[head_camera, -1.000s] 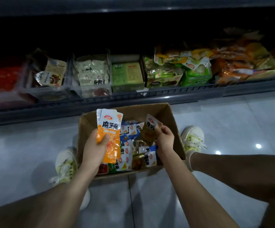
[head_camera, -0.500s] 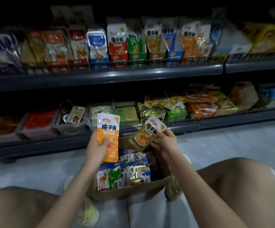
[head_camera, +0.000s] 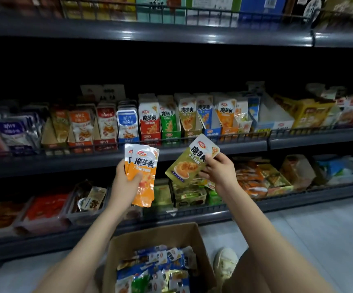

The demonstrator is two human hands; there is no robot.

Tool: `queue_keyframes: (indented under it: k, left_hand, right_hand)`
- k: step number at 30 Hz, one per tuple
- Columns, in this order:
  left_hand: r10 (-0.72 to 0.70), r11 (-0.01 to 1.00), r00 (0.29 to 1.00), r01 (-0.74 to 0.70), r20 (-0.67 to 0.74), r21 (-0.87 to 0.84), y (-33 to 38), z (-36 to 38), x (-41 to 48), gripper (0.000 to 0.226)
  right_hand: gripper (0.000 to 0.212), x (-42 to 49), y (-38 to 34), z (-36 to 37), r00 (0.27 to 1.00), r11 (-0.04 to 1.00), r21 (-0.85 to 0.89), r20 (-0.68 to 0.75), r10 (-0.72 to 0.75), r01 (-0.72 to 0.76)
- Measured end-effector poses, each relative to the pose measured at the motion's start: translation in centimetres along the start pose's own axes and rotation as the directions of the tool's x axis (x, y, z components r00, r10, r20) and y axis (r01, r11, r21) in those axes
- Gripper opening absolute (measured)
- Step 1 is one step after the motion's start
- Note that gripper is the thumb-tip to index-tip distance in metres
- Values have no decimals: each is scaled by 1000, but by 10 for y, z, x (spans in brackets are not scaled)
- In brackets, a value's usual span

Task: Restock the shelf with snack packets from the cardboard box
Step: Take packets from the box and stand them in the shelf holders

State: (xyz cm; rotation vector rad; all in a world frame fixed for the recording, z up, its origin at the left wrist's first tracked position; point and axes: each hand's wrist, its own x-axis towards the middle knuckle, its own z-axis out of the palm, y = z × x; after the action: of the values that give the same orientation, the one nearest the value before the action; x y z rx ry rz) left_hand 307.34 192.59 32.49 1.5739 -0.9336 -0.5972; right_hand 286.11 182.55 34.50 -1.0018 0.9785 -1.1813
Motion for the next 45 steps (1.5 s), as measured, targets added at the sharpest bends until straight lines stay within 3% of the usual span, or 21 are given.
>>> queue_keyframes:
  k: [8, 21, 27, 32, 39, 41, 43, 45]
  left_hand:
    - [39, 998, 999, -38, 28, -49, 28, 19, 48, 49]
    - [83, 994, 996, -84, -23, -71, 49, 42, 134, 55]
    - [76, 994, 997, -78, -33, -82, 47, 53, 161, 49]
    - [63, 996, 998, -64, -17, -62, 50, 57, 163, 53]
    - [61, 996, 998, -62, -7, -67, 56, 54, 157, 56]
    - [67, 996, 998, -67, -3, -66, 57, 53, 157, 57]
    - [64, 996, 998, -64, 0, -69, 57, 53, 156, 56]
    - [55, 995, 998, -55, -1, -81, 59, 52, 155, 56]
  right_hand:
    - [5, 58, -49, 15, 981, 983, -44, -68, -183, 180]
    - [12, 187, -75, 36, 887, 810, -431, -45, -459, 397]
    - [9, 235, -53, 48, 911, 723, -586, 68, -406, 365]
    - [21, 251, -44, 48, 901, 542, -740, 204, -382, 397]
    - [13, 262, -47, 46, 907, 583, -705, 227, -355, 405]
    - [15, 267, -46, 47, 893, 510, -755, 222, -392, 411]
    - [20, 271, -42, 47, 835, 317, -851, 225, -503, 420]
    - [21, 271, -37, 50, 780, 226, -891, 193, -595, 393]
